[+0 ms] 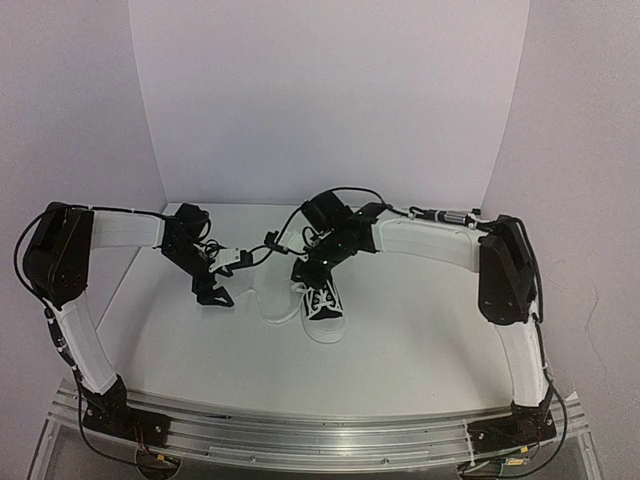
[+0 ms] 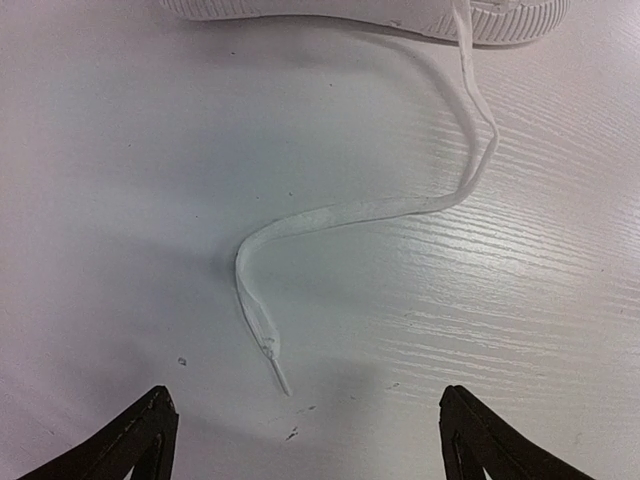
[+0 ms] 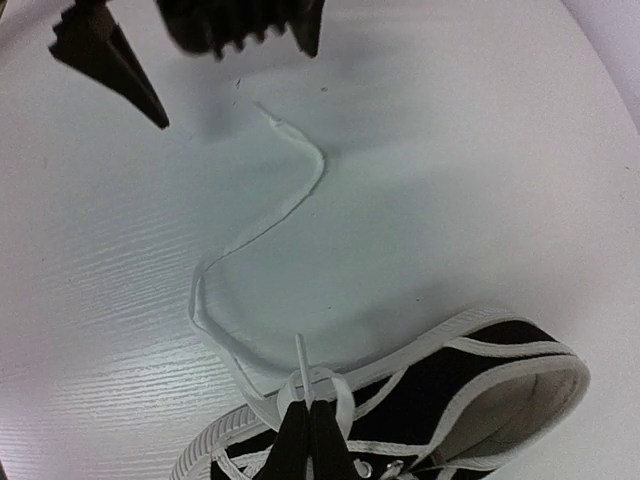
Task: Tie the shoes
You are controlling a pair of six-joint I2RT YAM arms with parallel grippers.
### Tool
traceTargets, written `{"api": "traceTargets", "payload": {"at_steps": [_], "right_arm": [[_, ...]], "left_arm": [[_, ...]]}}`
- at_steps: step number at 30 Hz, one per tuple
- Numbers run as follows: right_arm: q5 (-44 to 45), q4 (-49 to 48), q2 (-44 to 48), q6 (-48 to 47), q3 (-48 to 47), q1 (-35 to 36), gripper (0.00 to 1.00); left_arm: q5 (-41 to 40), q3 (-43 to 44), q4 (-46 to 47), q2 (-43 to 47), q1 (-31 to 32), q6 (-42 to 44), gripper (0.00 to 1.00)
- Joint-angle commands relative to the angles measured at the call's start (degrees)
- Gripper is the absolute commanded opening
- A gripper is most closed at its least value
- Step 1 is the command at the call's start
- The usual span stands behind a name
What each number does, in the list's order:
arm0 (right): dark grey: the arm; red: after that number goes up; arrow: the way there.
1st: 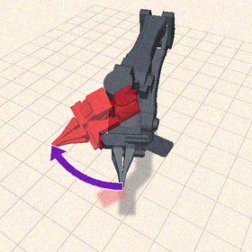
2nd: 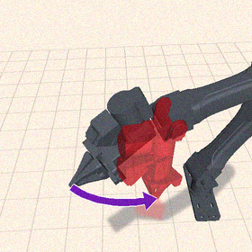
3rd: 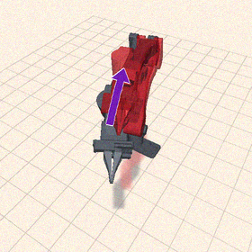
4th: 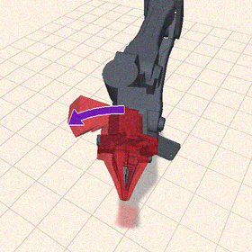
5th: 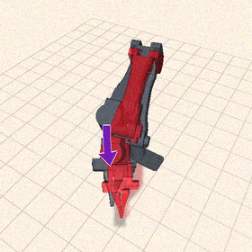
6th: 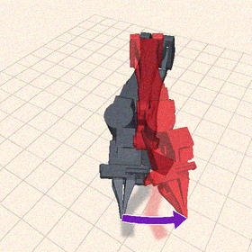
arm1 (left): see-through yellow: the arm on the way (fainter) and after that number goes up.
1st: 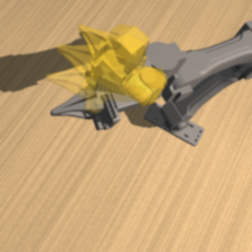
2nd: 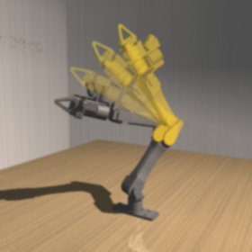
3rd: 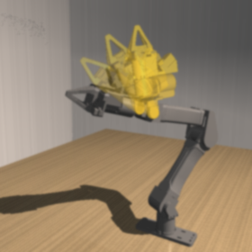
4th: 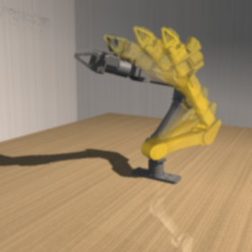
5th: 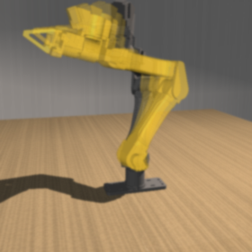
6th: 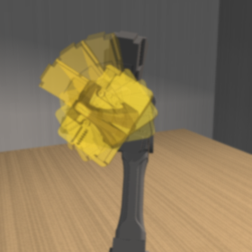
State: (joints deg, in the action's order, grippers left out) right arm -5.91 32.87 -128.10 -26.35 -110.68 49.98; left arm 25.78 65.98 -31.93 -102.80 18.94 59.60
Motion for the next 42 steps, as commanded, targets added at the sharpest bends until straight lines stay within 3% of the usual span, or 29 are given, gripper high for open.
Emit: {"api": "traceTargets", "payload": {"at_steps": [1, 6, 10, 13, 19, 27, 34, 42], "right_arm": [[-6.75, -15.8, 9.14, 17.35, 8.13, -3.11, 0.0], [-6.17, -23.4, 11.13, 25.85, 14.25, -4.62, 0.0], [-4.39, -29.77, 12.64, 31.57, 18.11, -5.29, 0.0], [-4.66, -32.66, 12.75, 34.13, 19.46, -5.43, 0.0], [-5.02, -39.75, 12.35, 39.97, 23.08, -6.08, 0.0], [-3.97, -43.61, 13.3, 41.91, 25.7, -6.18, 0.0], [-3.6, -43.85, 14.02, 42.03, 27.08, -6.19, 0.0], [-3.36, -44.4, 14.03, 42.29, 27.8, -6.21, 0.0]], "left_arm": [[-0.28, 1.92, 4.97, -3.21, 0.14, 6.18, 0.92], [-2.72, 6.38, 5.66, -8.69, 0.38, 4.87, 0.9], [-4.94, 10.17, 4.91, -11.99, 1.82, 2.16, 0.79], [-4.82, 14.73, 3.31, -14.35, 2.85, -1.1, 0.77], [2.0, 21.69, -10.07, -18.53, 5.52, 11.23, 0.79], [0.11, 31.41, -29.01, -24.49, 5.33, 24.75, 0.75], [-3.98, 34.0, -28.77, -27.93, 5.85, 24.52, 0.67], [-7.99, 30.28, -21.35, -28.02, 7.08, 19.51, 0.56]]}}
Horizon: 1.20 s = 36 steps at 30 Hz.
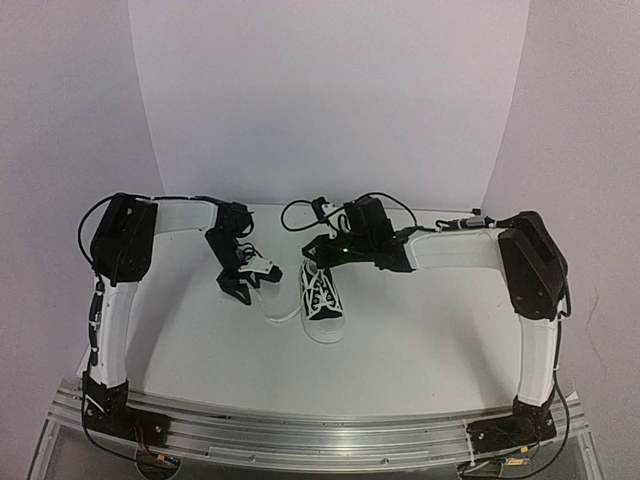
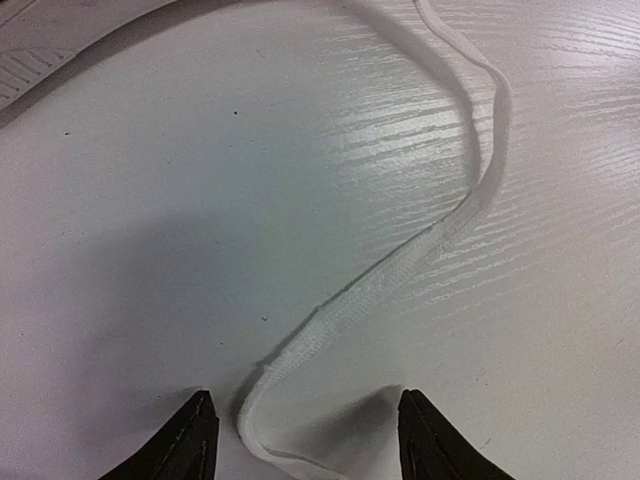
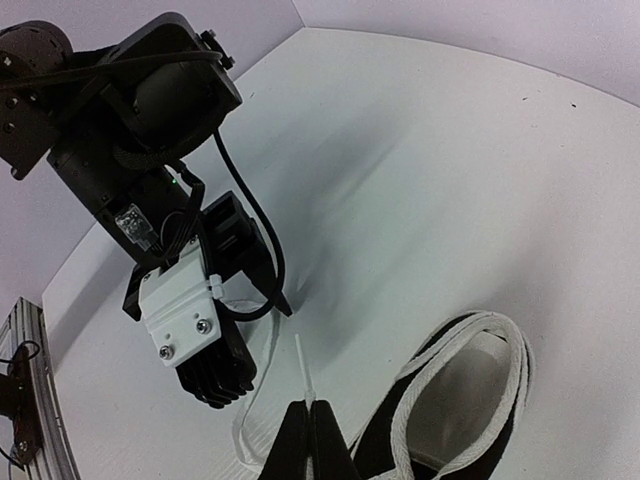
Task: Tie the shoes
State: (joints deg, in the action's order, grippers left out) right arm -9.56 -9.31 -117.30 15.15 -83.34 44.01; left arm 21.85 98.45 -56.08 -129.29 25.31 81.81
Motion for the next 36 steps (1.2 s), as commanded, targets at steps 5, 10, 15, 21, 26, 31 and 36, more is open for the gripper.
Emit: {"api": "traceTargets", "payload": {"at_steps": [5, 10, 15, 21, 26, 31, 36], "right_arm": [[0.76, -2.77, 3.29, 1.7, 0.63, -0.24, 0.0], [5.11, -2.83, 3.56, 3.75, -0.19, -0.43, 0.0], [6.49, -4.79, 4.31, 11.3, -0.3, -3.31, 0.0], [4.8, -5.28, 3.84, 11.93, 0.53, -3.67, 0.0], [3.72, -5.99, 7.68, 15.58, 7.13, -4.76, 0.0], [1.66, -9.89, 10.63, 22.61, 13.94, -6.11, 0.0], [-2.65, -12.01, 8.85, 26.69, 18.11, -6.13, 0.0]], "left_arm": [[-5.96, -3.08, 5.42, -1.54, 0.69, -4.61, 0.18], [-8.71, -5.13, 9.96, 0.43, 0.63, -9.39, 0.0], [-11.1, -9.02, 16.58, 6.52, 0.01, -15.84, 0.0], [-12.4, -12.67, 17.59, 10.66, -0.2, -17.8, 0.0], [-14.31, -15.45, 18.7, 12.36, -1.01, -19.11, 0.0], [-14.85, -16.5, 18.45, 14.39, -1.24, -20.25, 0.0], [-11.75, -15.09, 16.92, 16.79, 0.75, -25.12, 0.0]]}}
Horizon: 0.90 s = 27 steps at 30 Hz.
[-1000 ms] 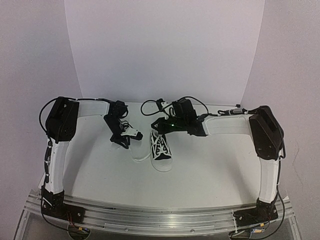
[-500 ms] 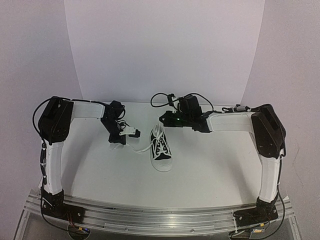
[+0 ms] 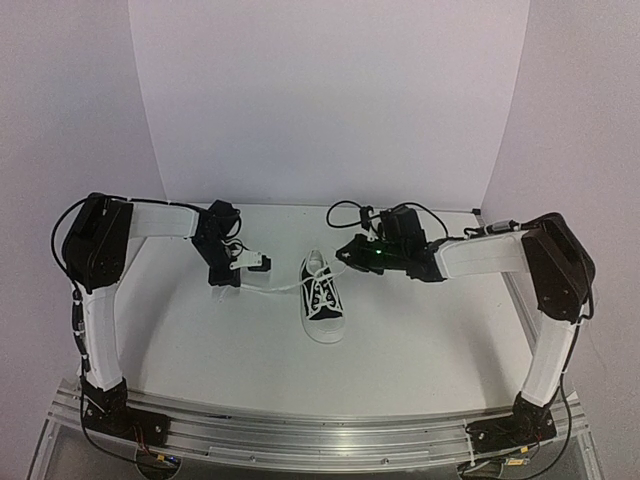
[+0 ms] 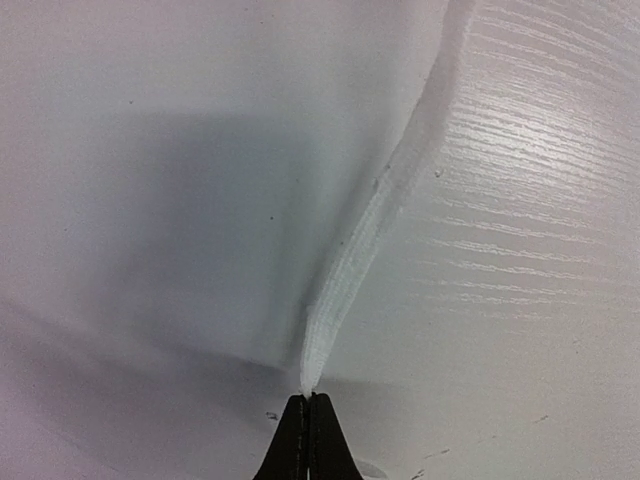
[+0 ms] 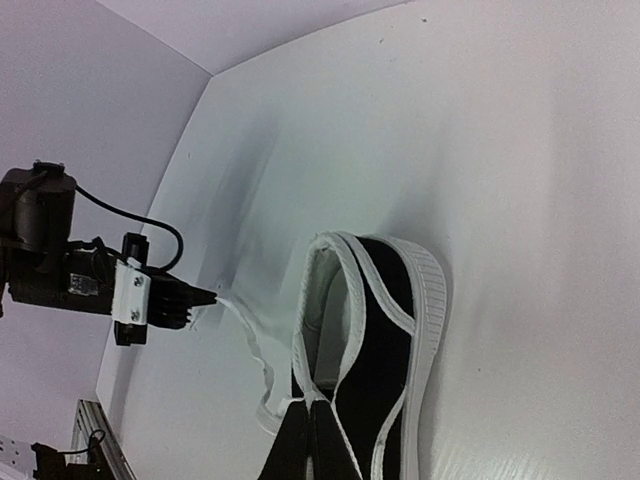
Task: Tie the shoes
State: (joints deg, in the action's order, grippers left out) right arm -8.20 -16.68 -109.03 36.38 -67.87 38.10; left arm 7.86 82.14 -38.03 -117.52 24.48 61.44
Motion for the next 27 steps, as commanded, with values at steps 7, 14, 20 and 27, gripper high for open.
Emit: {"api": "traceTargets", "payload": {"at_steps": [7, 14, 20, 27], "right_arm": [[-5.13, -9.15, 0.8, 6.65, 7.74, -0.22, 0.0], [-5.91, -11.14, -1.38, 11.32, 11.4, -0.22, 0.17], [-6.02, -11.16, -3.31, 10.76, 10.56, -0.22, 0.21], [-5.34, -16.24, -3.13, 14.44, 11.81, -1.04, 0.31]], "left_arm": [[6.71, 4.38, -5.04, 5.55, 5.29, -11.29, 0.0], [6.89, 3.65, -4.16, 4.47, 5.85, -10.93, 0.0], [6.59, 4.24, -3.55, 3.95, 5.93, -10.41, 0.0], [5.99, 3.42, -4.07, 4.45, 5.93, -9.54, 0.0]]}}
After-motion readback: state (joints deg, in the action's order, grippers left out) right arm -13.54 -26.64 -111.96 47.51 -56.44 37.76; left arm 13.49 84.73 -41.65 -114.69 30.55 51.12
